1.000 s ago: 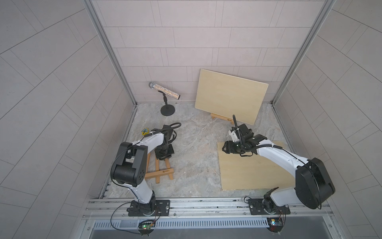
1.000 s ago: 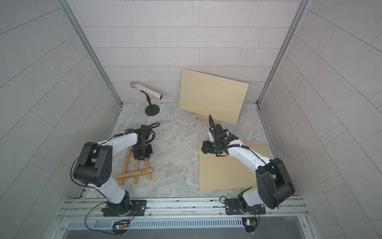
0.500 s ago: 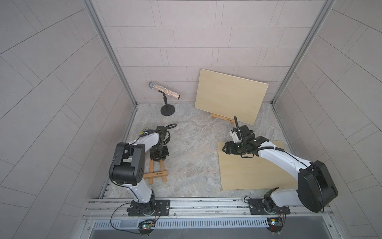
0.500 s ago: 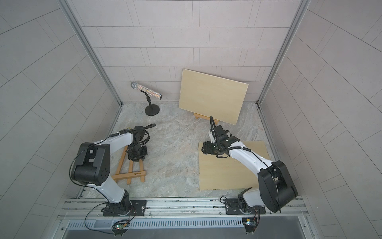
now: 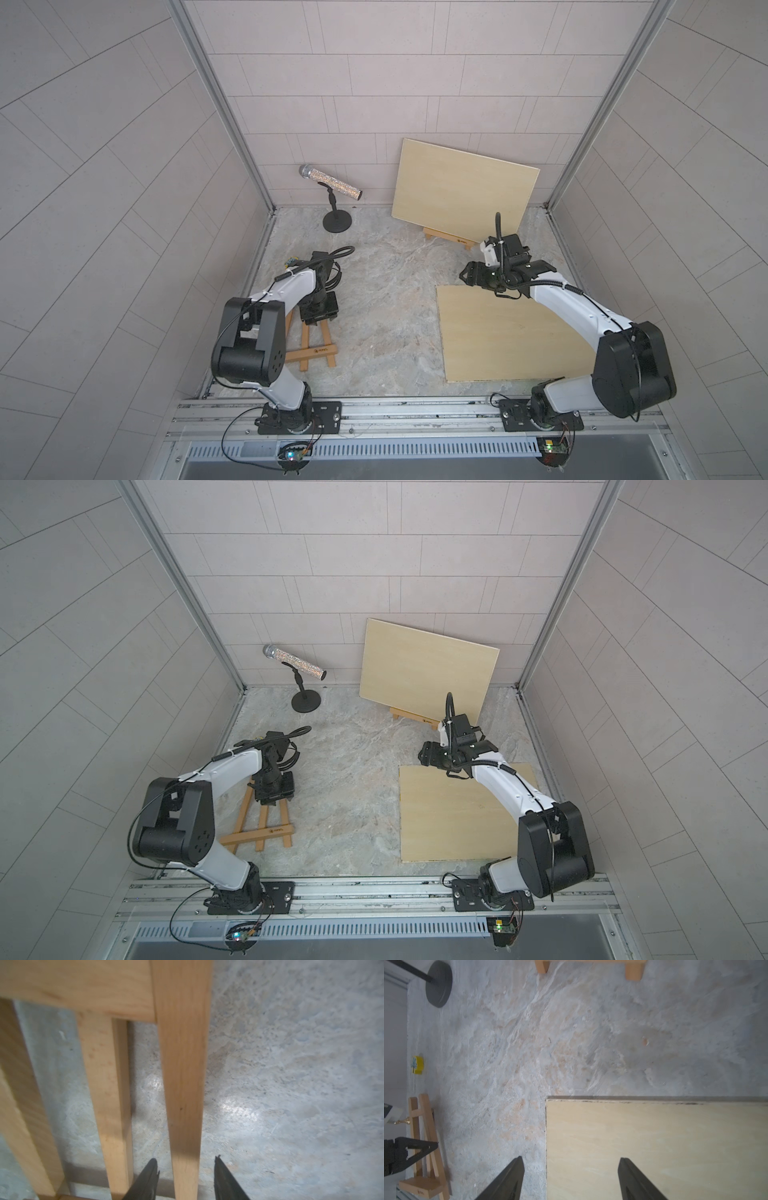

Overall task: Disassemble the easel
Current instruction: Move the easel to the center of the board.

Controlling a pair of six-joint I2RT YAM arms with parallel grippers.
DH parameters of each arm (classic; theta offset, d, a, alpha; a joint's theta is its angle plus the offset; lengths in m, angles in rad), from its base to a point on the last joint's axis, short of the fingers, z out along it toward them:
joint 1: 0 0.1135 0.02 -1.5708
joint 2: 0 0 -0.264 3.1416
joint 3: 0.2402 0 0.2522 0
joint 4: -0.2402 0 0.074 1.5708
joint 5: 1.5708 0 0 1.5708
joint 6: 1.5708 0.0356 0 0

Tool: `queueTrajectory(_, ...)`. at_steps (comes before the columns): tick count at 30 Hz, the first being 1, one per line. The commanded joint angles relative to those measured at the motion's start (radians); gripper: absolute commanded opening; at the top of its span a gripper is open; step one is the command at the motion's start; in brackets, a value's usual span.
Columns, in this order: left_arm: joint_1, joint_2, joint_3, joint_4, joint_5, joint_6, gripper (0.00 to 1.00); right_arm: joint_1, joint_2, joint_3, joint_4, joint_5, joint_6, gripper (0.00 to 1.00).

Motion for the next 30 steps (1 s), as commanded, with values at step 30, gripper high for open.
queueTrajectory(30, -0.222, 0.002, 0.245, 0.019, 0.051, -0.093, 0.66, -0.133, 0.449, 0.060, 0.752, -0.007, 0.504, 0.92)
